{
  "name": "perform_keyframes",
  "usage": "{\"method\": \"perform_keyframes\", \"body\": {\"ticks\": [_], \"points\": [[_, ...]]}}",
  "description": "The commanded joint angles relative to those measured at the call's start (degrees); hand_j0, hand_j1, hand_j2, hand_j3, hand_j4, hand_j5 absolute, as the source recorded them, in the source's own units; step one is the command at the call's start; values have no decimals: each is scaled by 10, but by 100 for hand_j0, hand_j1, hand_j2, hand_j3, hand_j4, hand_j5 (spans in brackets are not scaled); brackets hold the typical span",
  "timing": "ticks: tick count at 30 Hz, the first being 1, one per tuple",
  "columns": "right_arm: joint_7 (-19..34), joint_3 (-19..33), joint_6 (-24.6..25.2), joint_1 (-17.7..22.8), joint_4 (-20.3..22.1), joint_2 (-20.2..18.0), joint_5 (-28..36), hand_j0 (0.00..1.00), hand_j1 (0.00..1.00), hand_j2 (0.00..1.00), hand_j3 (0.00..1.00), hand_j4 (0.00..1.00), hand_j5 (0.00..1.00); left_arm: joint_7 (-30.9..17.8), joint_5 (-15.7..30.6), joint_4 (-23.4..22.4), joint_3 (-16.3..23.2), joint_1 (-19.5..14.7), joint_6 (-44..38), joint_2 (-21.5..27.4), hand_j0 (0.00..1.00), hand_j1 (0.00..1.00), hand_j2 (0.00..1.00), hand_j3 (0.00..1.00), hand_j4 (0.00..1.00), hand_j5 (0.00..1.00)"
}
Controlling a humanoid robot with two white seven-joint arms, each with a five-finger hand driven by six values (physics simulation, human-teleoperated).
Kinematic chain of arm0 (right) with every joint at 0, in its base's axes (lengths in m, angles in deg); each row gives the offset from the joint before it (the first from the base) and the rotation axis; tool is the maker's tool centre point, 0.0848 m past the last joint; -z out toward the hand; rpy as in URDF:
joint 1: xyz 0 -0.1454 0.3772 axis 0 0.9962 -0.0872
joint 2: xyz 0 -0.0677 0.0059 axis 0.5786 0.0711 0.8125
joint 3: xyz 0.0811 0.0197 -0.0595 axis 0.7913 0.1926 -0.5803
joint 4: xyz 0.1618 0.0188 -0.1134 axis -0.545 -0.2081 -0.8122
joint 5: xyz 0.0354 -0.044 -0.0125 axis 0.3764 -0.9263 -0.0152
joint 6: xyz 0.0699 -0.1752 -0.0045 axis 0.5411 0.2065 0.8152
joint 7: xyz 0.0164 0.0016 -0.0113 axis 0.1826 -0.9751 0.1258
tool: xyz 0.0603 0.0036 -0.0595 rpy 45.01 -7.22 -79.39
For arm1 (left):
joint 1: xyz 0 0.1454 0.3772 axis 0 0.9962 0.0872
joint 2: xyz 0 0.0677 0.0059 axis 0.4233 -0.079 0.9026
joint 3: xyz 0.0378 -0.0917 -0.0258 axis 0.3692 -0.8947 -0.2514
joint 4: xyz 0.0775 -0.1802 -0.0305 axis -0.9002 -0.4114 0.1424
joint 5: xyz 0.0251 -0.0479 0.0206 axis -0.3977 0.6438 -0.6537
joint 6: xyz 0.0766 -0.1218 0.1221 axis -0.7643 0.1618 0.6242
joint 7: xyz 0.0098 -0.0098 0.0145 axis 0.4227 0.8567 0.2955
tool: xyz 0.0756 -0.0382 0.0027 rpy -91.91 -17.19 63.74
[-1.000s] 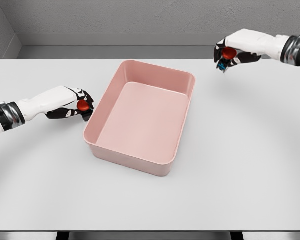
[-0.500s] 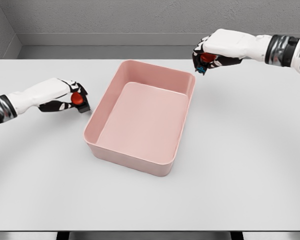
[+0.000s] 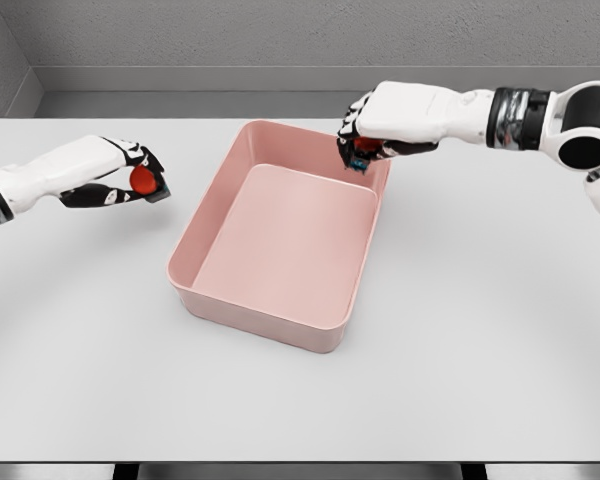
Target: Put the industrial switch in the basket with both arms
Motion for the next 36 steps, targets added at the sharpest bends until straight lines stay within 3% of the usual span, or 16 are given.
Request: {"method": "perform_keyframes", "body": {"ticks": [1,7,8,10,18,22,26,30,36], "points": [[0,-6,2,0,8,11,4,41,41,41,41,41,41,0,8,4,-1,-2,-1,1,54,54,54,54,54,54],[0,-14,2,-2,9,31,4,44,44,44,44,44,44,0,8,12,-1,-9,-1,1,54,54,54,54,54,54],[1,-16,2,-2,9,38,4,57,57,57,57,57,57,0,8,17,-1,-9,-1,1,54,54,54,54,54,54],[1,-19,2,-3,9,46,5,100,100,100,100,100,100,0,8,24,-1,-11,-1,1,54,54,54,54,54,54],[2,-11,2,-4,8,31,6,100,100,100,100,100,100,0,8,50,-1,-15,-1,-5,54,54,54,54,54,54],[-5,23,2,3,7,-50,12,100,100,100,100,100,100,0,8,68,-1,-15,-1,-6,54,54,54,54,54,54],[-5,93,2,44,4,-112,19,100,100,100,100,100,100,0,8,89,-1,-15,-1,-9,54,54,54,54,54,54],[-7,95,2,66,3,-163,62,100,100,100,100,100,100,0,7,104,3,-16,-1,-22,54,54,54,54,54,54],[-41,108,2,149,9,-214,65,100,100,100,100,100,100,-2,4,126,5,-19,-1,-35,54,54,54,54,54,54]]}}
